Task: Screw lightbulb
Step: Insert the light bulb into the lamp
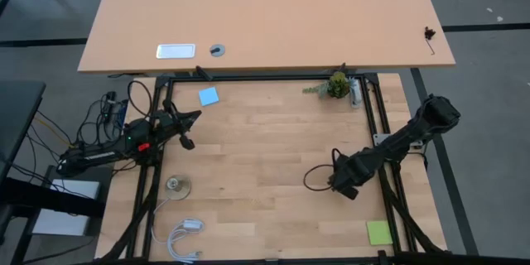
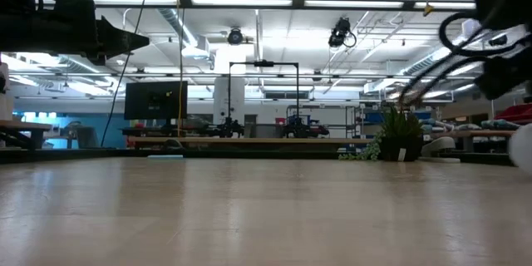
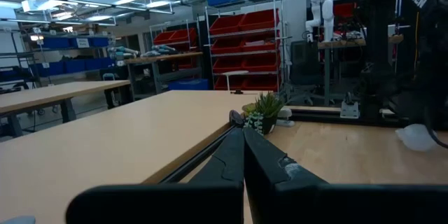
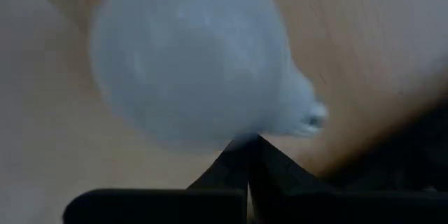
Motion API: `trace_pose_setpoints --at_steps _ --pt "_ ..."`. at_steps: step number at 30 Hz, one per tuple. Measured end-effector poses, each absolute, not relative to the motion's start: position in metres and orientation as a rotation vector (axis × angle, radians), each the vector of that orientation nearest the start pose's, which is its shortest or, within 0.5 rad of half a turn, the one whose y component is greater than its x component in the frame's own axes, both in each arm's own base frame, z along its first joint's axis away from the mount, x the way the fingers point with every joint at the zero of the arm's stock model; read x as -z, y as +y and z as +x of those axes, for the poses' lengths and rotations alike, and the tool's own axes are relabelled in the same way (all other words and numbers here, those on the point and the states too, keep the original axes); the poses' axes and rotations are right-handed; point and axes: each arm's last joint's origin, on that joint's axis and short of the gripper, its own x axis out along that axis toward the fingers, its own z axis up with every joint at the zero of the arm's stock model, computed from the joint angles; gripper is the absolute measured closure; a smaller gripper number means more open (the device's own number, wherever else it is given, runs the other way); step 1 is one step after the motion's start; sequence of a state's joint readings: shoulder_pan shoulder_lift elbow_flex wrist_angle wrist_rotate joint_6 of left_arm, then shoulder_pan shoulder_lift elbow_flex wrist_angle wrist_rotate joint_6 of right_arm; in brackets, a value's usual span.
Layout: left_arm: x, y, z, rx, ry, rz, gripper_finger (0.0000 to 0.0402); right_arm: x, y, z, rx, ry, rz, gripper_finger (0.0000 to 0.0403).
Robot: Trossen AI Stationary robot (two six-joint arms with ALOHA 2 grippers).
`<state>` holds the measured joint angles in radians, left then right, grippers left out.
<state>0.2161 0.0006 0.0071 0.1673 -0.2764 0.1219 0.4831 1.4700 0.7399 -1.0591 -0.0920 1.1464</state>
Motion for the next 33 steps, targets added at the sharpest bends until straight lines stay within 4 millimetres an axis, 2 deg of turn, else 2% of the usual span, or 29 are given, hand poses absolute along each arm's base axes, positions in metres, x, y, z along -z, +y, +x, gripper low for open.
trace_pose_setpoints --at_steps 5,10,16,20,23,28,33 --pt "-0.182 0.028 0.091 -0.501 -0.145 0.114 0.0400 -0.156 0.080 0.197 0.603 1.512 0.458 0.0391" --pt "-0.182 0.028 0.091 -0.501 -0.145 0.114 0.0400 -0.175 0.066 0.222 0.601 1.358 0.425 0.0388" --pt "-0.182 0.028 0.091 -0.501 -0.145 0.114 0.0400 -0.199 0.056 0.244 0.487 1.289 0.317 0.0383" --pt "-0.182 0.028 0.091 -0.501 -0.145 0.114 0.0400 -0.200 0.043 0.246 0.485 1.298 0.209 0.0357" --pt "-0.182 0.028 0.091 -0.501 -0.145 0.114 0.0400 -0.192 0.029 0.241 0.533 1.334 0.204 0.0322" --pt "-0.182 0.028 0.091 -0.501 -0.145 0.114 0.0400 -0.176 0.010 0.232 0.567 1.405 0.293 0.0257" --pt "-0.182 0.028 0.091 -0.501 -0.145 0.114 0.0400 -0.158 -0.002 0.225 0.622 1.392 0.394 0.0217"
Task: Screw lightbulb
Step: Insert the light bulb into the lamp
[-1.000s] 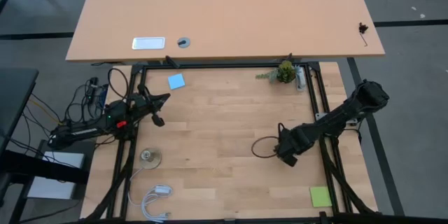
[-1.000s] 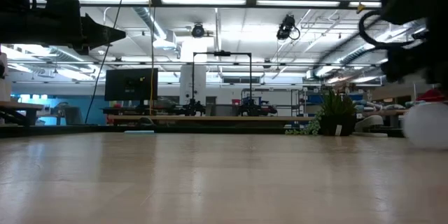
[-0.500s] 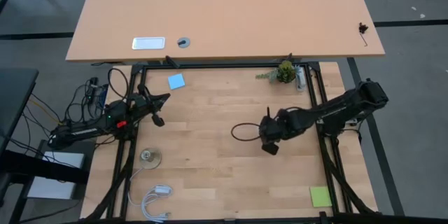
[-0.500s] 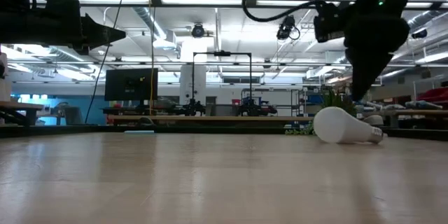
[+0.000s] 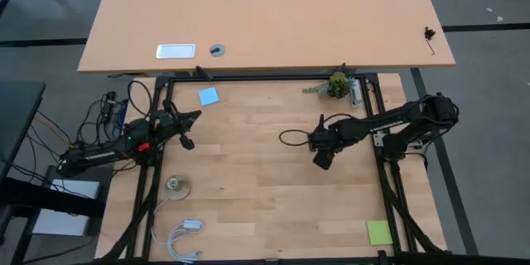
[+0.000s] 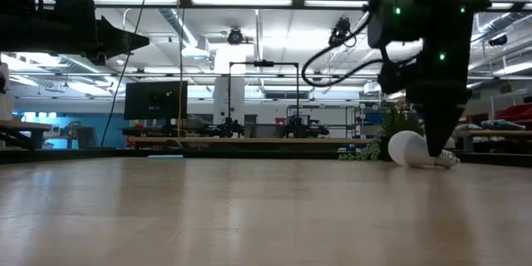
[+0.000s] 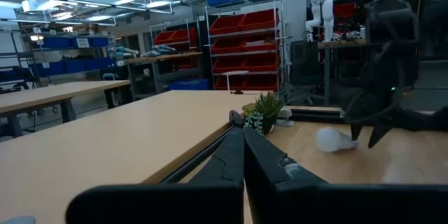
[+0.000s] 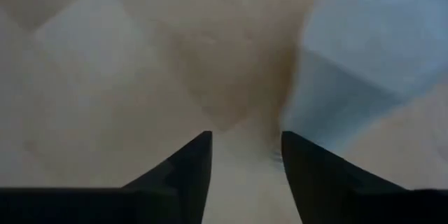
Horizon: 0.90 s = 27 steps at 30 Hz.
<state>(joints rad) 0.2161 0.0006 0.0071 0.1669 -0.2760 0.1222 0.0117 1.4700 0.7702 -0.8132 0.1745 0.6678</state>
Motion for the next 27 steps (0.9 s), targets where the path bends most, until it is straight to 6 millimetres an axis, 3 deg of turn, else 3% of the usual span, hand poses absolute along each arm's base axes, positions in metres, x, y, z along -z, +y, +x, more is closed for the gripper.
trace_pose_setpoints --at_steps 9,14,19,23,27 --pt "-0.182 0.028 0.091 -0.501 -0.145 0.114 0.0400 -0.133 -0.014 0.216 0.721 1.280 0.547 0.0206" --pt "-0.182 0.028 0.091 -0.501 -0.145 0.114 0.0400 -0.153 -0.008 0.231 0.713 1.247 0.575 0.0204" --pt "-0.182 0.028 0.091 -0.501 -0.145 0.114 0.0400 -0.175 -0.006 0.226 0.922 1.321 0.675 0.0197" --pt "-0.182 0.028 0.091 -0.501 -0.145 0.114 0.0400 -0.172 -0.010 0.209 1.110 1.391 0.718 0.0189" --pt "-0.182 0.028 0.091 -0.501 -0.145 0.114 0.0400 -0.161 -0.017 0.200 1.230 1.356 0.757 0.0183"
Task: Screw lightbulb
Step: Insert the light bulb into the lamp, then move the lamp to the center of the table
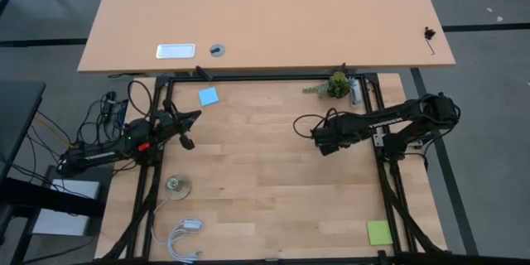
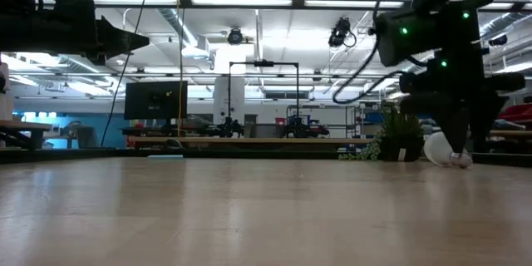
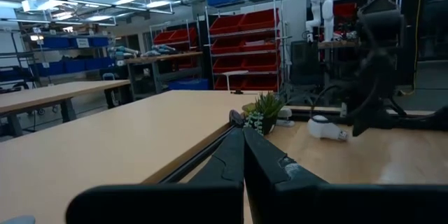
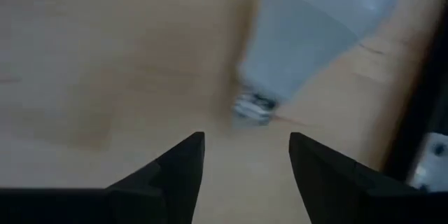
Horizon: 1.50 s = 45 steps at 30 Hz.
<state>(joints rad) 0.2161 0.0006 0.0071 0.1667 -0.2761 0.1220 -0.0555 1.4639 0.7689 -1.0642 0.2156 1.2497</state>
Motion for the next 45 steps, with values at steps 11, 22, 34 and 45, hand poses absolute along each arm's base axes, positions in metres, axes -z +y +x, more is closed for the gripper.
trace_pose_setpoints --at_steps 11,22,34,45 --pt "-0.182 0.028 0.091 -0.501 -0.144 0.114 0.0400 -0.130 -0.039 0.196 1.266 1.114 0.860 0.0184" --pt "-0.182 0.028 0.091 -0.501 -0.145 0.114 0.0400 -0.140 -0.048 0.218 1.188 0.942 0.691 0.0301" --pt "-0.182 0.028 0.091 -0.501 -0.146 0.114 0.0400 -0.153 -0.077 0.246 1.017 0.692 0.580 0.0376" --pt "-0.182 0.028 0.091 -0.501 -0.150 0.110 0.0400 -0.162 -0.077 0.260 0.790 0.661 0.430 0.0343"
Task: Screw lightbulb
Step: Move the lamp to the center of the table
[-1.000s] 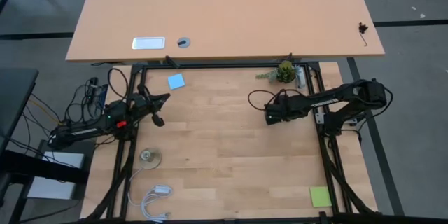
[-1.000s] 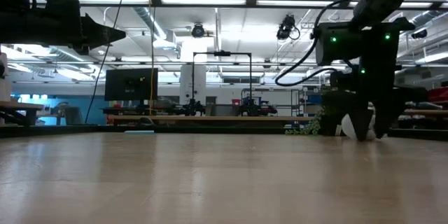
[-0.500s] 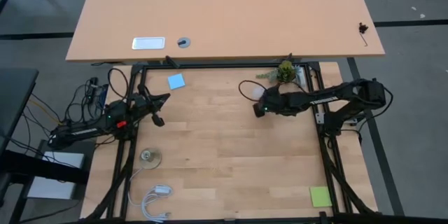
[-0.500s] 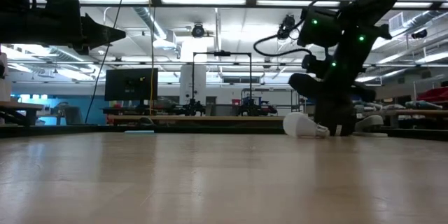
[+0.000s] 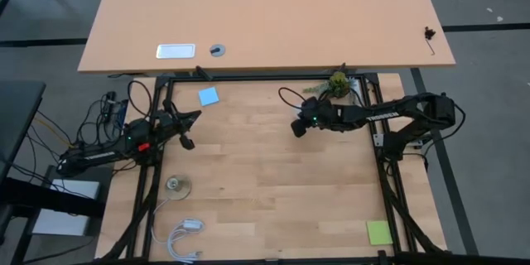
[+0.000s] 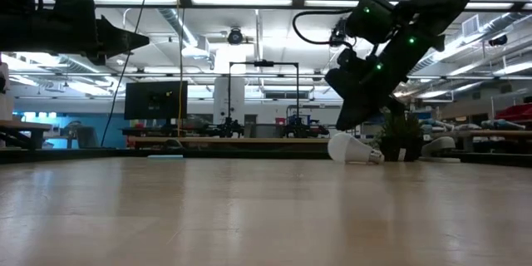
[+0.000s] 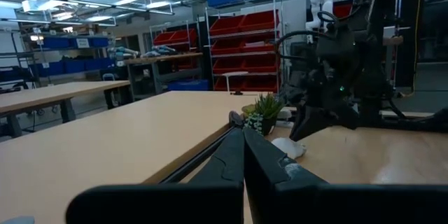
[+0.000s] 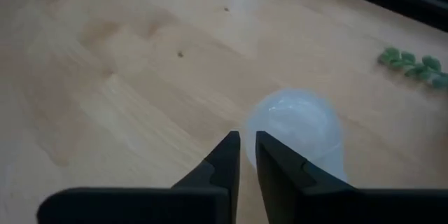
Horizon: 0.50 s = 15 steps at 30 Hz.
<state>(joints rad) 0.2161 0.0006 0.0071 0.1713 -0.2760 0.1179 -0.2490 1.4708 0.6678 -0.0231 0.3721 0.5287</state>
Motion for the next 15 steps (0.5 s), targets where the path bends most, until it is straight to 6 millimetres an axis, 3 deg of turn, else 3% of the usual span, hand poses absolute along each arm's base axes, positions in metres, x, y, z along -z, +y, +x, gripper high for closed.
trace_pose_setpoints --at_steps 4,8,15 --pt "-0.188 0.026 0.091 -0.441 -0.210 0.130 0.0400 -0.162 -0.070 0.263 0.727 0.682 0.409 0.0327" --pt "-0.200 0.020 0.092 -0.233 -0.256 0.205 0.0400 -0.162 -0.060 0.266 0.612 0.714 0.377 0.0327" --pt "-0.224 0.019 0.101 -0.120 -0.202 0.127 0.0401 -0.166 -0.043 0.273 0.500 0.693 0.262 0.0388"
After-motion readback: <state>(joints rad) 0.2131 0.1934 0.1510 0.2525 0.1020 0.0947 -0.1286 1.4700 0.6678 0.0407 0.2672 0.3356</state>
